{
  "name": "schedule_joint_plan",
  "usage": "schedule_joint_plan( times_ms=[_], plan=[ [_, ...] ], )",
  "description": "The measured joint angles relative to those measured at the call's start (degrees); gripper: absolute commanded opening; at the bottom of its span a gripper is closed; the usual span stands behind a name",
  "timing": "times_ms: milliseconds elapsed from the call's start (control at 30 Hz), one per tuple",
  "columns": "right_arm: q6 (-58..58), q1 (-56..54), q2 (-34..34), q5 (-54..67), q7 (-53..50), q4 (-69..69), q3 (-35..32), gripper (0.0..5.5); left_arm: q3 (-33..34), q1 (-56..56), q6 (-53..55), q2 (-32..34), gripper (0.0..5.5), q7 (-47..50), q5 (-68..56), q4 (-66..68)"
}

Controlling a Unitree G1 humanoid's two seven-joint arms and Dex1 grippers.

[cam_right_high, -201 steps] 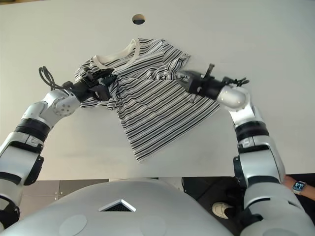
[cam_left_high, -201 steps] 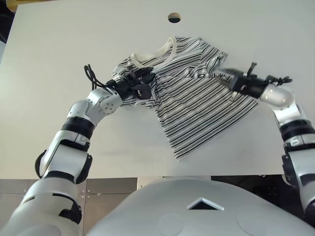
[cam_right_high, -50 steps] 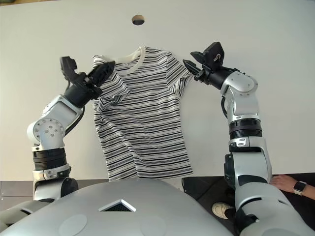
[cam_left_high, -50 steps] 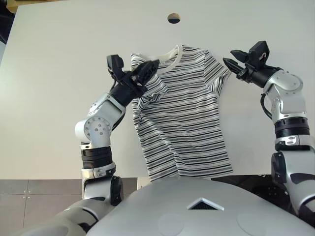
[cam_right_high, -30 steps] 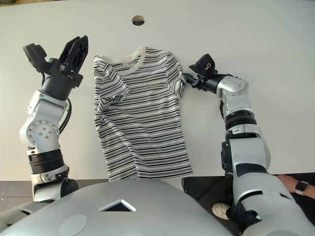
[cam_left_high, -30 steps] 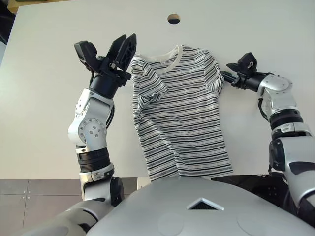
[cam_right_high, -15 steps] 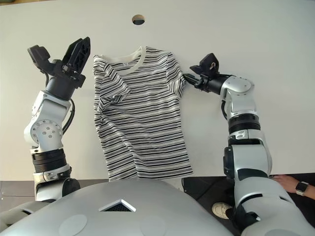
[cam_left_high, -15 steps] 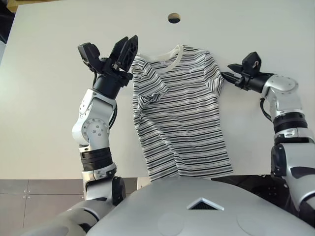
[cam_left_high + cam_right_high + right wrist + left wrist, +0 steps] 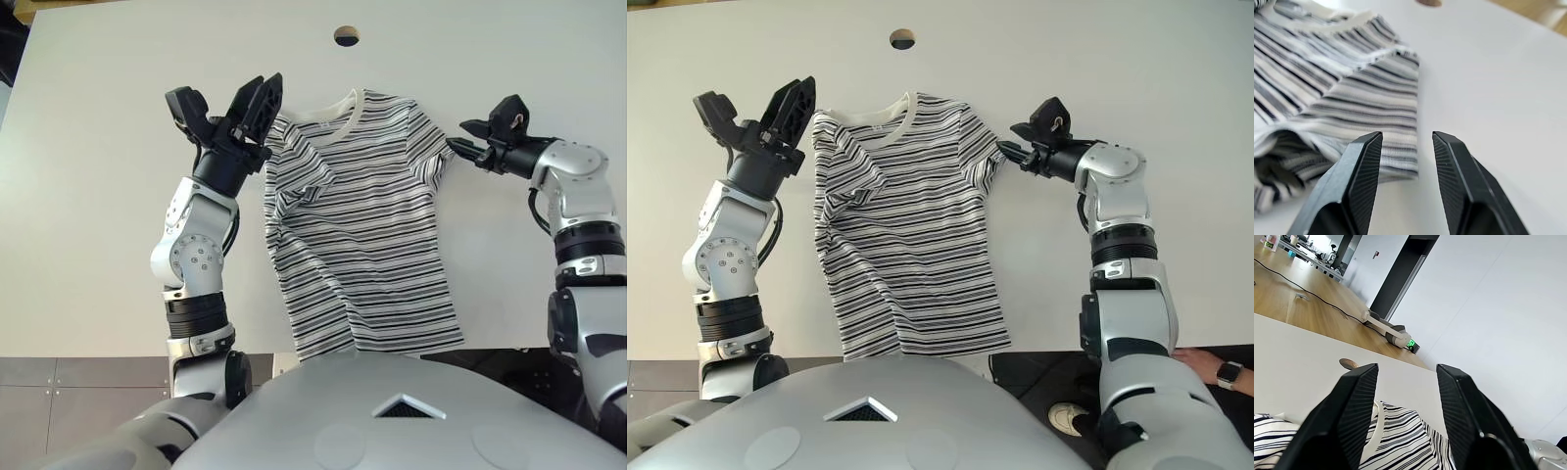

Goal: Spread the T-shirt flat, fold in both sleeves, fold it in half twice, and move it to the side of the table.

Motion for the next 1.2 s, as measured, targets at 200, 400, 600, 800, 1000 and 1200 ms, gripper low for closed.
schedule_joint_plan(
  times_ms=[200, 400, 600, 800, 1000, 1200],
  plan=[
    [-5.10, -2.27, 0.04, -1.38, -2.06, 6.52, 0.80, 1.89, -0.28, 0.02, -0.11, -0.25, 2.21, 0.02, 0.02, 0.00],
    [-6.30, -2.37, 0.10, -1.73, -1.62, 7.04, 1.73, 1.20, -0.26, 0.37, -0.11, -0.25, 2.21, 0.09, 0.00, -0.06],
    [-4.91, -0.11, 0.01, -1.59, 0.22, 2.32, 2.18, 0.12, -0.25, 0.57, -0.11, -0.31, 2.21, 0.33, -0.02, -0.19],
    [-1.53, 3.02, -0.41, -0.71, 2.05, -4.97, 2.20, 0.12, -0.26, 0.58, -0.11, -0.50, 2.21, 0.58, -0.02, -0.23],
    [3.63, 5.28, -2.26, 1.71, 2.64, -18.20, 0.27, 0.12, -0.41, 0.58, -0.43, -0.79, 2.21, 0.54, 0.11, -0.23],
    [8.72, 7.23, -2.87, 3.92, 2.39, -30.04, -0.42, 0.12, -1.75, 1.12, -1.32, -1.13, 2.21, -0.38, 0.69, -0.39]
  ],
)
